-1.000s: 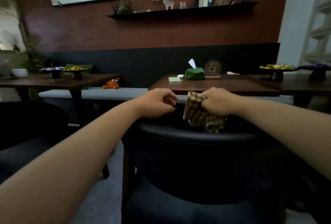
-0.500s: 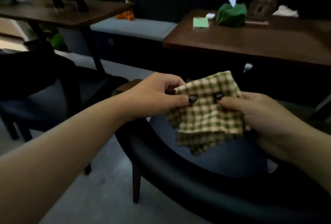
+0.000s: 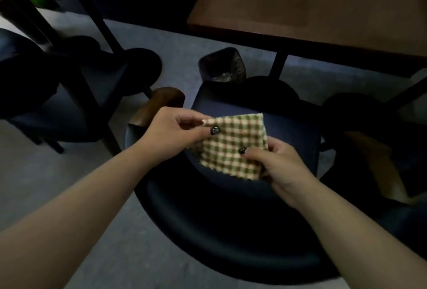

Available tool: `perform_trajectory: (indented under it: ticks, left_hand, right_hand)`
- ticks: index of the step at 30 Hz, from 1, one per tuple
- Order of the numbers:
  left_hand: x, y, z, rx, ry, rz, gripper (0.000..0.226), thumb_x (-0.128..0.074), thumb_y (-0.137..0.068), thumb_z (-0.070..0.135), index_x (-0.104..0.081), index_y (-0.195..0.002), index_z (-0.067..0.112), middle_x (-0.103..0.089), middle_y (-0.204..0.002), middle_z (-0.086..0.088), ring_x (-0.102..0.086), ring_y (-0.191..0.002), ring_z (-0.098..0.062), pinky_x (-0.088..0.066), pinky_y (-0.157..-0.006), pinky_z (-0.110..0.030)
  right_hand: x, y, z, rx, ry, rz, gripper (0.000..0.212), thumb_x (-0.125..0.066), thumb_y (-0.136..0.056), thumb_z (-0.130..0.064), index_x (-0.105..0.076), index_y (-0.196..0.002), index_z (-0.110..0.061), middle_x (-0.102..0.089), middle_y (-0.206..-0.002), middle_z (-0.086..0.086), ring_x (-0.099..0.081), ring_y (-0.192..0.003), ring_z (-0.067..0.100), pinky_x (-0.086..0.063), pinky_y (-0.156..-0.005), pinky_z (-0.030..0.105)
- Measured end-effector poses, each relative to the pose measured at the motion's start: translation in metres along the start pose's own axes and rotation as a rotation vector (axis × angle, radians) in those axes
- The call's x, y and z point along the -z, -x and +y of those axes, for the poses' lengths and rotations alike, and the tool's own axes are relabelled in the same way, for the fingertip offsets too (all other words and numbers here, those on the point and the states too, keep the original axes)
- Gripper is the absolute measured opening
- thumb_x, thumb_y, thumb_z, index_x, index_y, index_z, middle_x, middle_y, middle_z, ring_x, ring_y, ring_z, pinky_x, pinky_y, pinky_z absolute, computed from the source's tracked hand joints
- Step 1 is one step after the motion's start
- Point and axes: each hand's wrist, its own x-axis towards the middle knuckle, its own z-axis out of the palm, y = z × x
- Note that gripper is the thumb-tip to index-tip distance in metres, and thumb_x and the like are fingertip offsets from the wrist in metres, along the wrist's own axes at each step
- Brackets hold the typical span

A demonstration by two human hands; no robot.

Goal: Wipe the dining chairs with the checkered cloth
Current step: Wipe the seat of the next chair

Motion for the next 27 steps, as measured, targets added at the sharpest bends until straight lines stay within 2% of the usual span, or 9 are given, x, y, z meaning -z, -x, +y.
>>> perform_trajectory:
  ticks: [2,5,8,12,15,18,21,24,27]
  left_hand:
    - [-0.001,-0.002,0.000,0.027,-0.005,0.019,0.023,-0.075,-0.070,0.021,-0.075,-0.093,0.017,-0.076,-0.086,-0.003,-0.072,-0.082,-0.013,-0.056,-0.072,-0.021]
    - [0.000,-0.008,-0.003,0.078,-0.001,0.056,0.019,-0.073,-0.080,0.016,-0.071,-0.098,0.020,-0.075,-0.085,-0.004,-0.071,-0.080,-0.012,-0.057,-0.070,-0.021]
    - [0.002,-0.022,-0.016,0.215,-0.001,0.174,0.016,-0.064,-0.091,0.011,-0.067,-0.097,0.025,-0.075,-0.089,0.000,-0.072,-0.078,-0.009,-0.059,-0.064,-0.024]
    - [-0.001,-0.068,-0.038,0.424,-0.090,0.318,0.015,-0.060,-0.087,0.016,-0.062,-0.100,0.024,-0.071,-0.094,0.002,-0.070,-0.084,-0.012,-0.059,-0.079,-0.036]
    - [-0.002,-0.111,-0.055,0.375,-0.197,0.197,0.025,-0.059,-0.087,0.017,-0.059,-0.111,0.024,-0.066,-0.103,0.007,-0.064,-0.095,-0.013,-0.053,-0.082,-0.028]
    - [0.013,-0.158,-0.064,0.232,-0.402,0.012,0.037,-0.059,-0.084,0.015,-0.058,-0.122,0.017,-0.062,-0.113,0.004,-0.061,-0.105,-0.016,-0.042,-0.086,-0.020]
    - [0.034,-0.196,-0.074,0.201,-0.668,-0.203,0.051,-0.061,-0.084,0.020,-0.051,-0.134,0.015,-0.055,-0.132,-0.010,-0.053,-0.121,-0.025,-0.039,-0.097,-0.026]
    - [0.048,-0.219,-0.084,0.336,-0.808,-0.368,0.070,-0.062,-0.088,0.028,-0.032,-0.149,0.015,-0.041,-0.143,-0.017,-0.041,-0.132,-0.032,-0.035,-0.105,-0.033]
    - [0.049,-0.234,-0.094,0.361,-0.823,-0.364,0.074,-0.060,-0.089,0.026,-0.022,-0.152,0.016,-0.036,-0.146,-0.018,-0.038,-0.134,-0.034,-0.034,-0.109,-0.038]
  right_hand:
    - [0.000,-0.002,0.000,-0.040,-0.002,0.054,0.015,-0.066,-0.081,-0.008,-0.070,-0.091,-0.019,-0.075,-0.082,-0.004,-0.070,-0.079,0.014,-0.054,-0.062,0.028]
    - [0.001,-0.005,0.001,-0.099,-0.079,0.120,0.011,-0.064,-0.080,-0.008,-0.069,-0.086,-0.016,-0.075,-0.077,-0.002,-0.070,-0.078,0.017,-0.054,-0.066,0.032]
    - [0.001,-0.006,0.002,-0.145,-0.141,0.132,0.009,-0.064,-0.083,-0.007,-0.068,-0.085,-0.015,-0.074,-0.074,0.000,-0.071,-0.067,0.015,-0.055,-0.056,0.026]
    - [0.000,-0.003,0.003,-0.199,-0.192,0.167,0.013,-0.060,-0.088,0.000,-0.068,-0.089,-0.010,-0.075,-0.082,0.003,-0.071,-0.071,0.014,-0.055,-0.056,0.022]
    - [0.002,-0.005,0.004,-0.282,-0.136,0.212,0.022,-0.052,-0.092,0.003,-0.066,-0.096,-0.013,-0.075,-0.085,0.001,-0.071,-0.072,0.014,-0.053,-0.054,0.020]
    - [0.007,-0.010,0.001,-0.370,-0.089,0.219,0.031,-0.045,-0.095,0.004,-0.064,-0.106,-0.018,-0.073,-0.098,0.002,-0.070,-0.086,0.018,-0.052,-0.061,0.026]
    - [0.010,-0.018,0.006,-0.412,-0.061,0.240,0.036,-0.043,-0.096,0.004,-0.065,-0.102,-0.023,-0.074,-0.093,-0.007,-0.070,-0.084,0.011,-0.051,-0.062,0.023]
    - [0.002,-0.040,0.007,-0.348,0.075,0.320,0.044,-0.043,-0.094,0.005,-0.064,-0.090,-0.033,-0.071,-0.085,-0.021,-0.066,-0.071,-0.006,-0.047,-0.058,0.012]
    - [-0.007,-0.095,0.008,-0.224,0.140,0.368,0.047,-0.042,-0.091,0.009,-0.068,-0.104,-0.028,-0.071,-0.105,-0.013,-0.067,-0.093,-0.001,-0.054,-0.076,0.017]
